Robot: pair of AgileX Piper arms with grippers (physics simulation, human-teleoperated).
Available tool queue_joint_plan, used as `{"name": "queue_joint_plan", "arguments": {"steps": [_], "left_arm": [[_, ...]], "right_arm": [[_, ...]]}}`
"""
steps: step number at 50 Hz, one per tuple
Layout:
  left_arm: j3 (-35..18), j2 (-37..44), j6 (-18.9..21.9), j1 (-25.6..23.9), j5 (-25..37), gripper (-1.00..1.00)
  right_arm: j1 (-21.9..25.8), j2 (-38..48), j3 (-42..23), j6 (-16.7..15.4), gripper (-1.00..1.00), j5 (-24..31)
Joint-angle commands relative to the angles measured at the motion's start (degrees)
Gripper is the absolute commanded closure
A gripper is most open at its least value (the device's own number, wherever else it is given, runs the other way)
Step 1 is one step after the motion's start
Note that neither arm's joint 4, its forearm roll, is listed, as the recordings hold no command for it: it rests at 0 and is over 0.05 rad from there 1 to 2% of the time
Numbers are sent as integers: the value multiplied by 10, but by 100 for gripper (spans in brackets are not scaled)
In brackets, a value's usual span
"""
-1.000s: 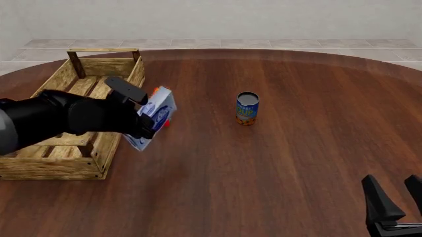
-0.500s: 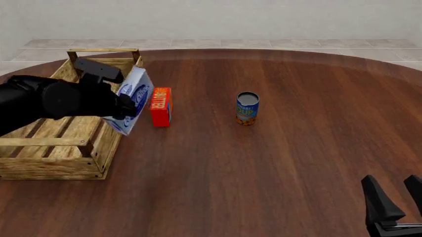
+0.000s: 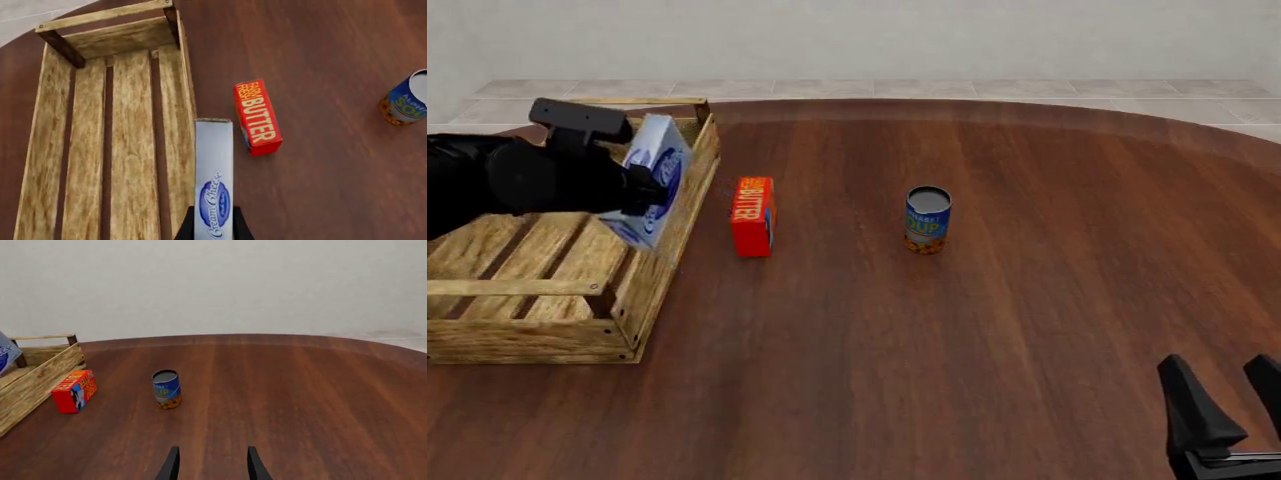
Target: Pick up the cream cheese and put it in the tray.
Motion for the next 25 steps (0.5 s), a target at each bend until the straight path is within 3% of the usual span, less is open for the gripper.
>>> {"name": "queue_joint_plan", "arguments": {"steps": [1, 25], "left_arm": [[-24, 13, -3, 29, -5, 100], [-81, 73, 23, 101, -3, 100]], "right_arm": [[1, 4, 0, 0, -100, -2], [6, 6, 0, 1, -100, 0]]}}
